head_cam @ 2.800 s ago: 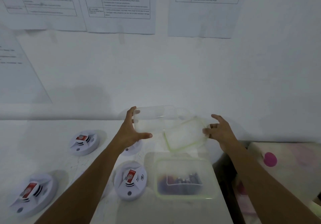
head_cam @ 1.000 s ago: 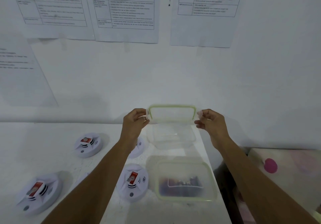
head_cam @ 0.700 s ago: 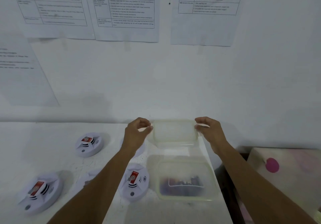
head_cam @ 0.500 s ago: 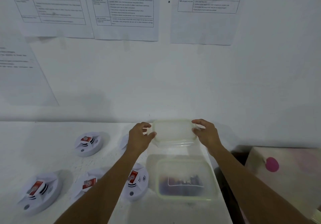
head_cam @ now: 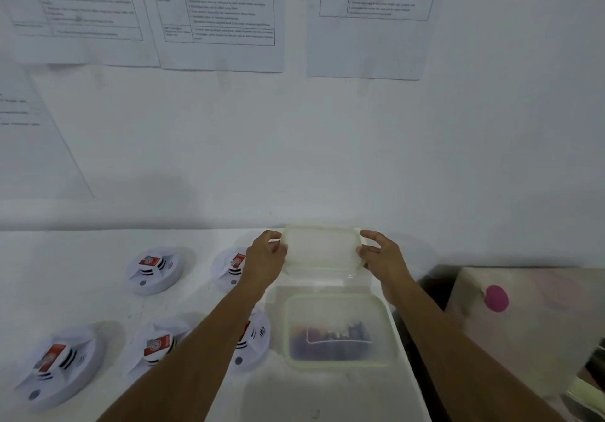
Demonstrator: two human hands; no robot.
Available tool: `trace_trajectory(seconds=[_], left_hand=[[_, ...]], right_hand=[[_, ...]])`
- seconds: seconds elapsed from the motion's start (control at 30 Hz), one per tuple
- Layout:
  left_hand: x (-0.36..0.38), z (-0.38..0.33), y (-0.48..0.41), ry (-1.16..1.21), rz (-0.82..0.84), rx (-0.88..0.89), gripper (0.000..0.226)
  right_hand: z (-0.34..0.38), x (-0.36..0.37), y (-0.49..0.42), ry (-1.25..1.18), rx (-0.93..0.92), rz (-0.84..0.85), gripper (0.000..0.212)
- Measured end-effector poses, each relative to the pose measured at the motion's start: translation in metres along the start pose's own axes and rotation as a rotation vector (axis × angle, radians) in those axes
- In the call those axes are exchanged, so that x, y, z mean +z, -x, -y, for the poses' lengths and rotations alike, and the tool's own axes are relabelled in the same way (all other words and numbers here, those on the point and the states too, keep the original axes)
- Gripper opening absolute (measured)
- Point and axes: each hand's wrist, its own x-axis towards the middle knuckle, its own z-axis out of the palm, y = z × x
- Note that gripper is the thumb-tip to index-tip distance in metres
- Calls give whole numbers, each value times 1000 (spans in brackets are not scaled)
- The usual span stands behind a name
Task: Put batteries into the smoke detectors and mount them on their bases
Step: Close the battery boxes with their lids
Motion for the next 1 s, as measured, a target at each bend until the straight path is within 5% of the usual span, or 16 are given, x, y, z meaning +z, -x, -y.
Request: trace_trajectory(seconds=[0.17,0.37,0.8,1.0], left_hand=[[-8,-5,-6,-153,125,144,47],[-10,-14,-7,-354,383,288,99],[3,2,-13,-590,248,485,103],[8,0,-20,-494,337,397,112]], right_hand=[[11,-5,-2,102,-52,189,54],[32,-11,-6,813,-353,490,107],[9,-3,-21,818,-603,241,99],[20,-3,-31,944,-479,394,126]])
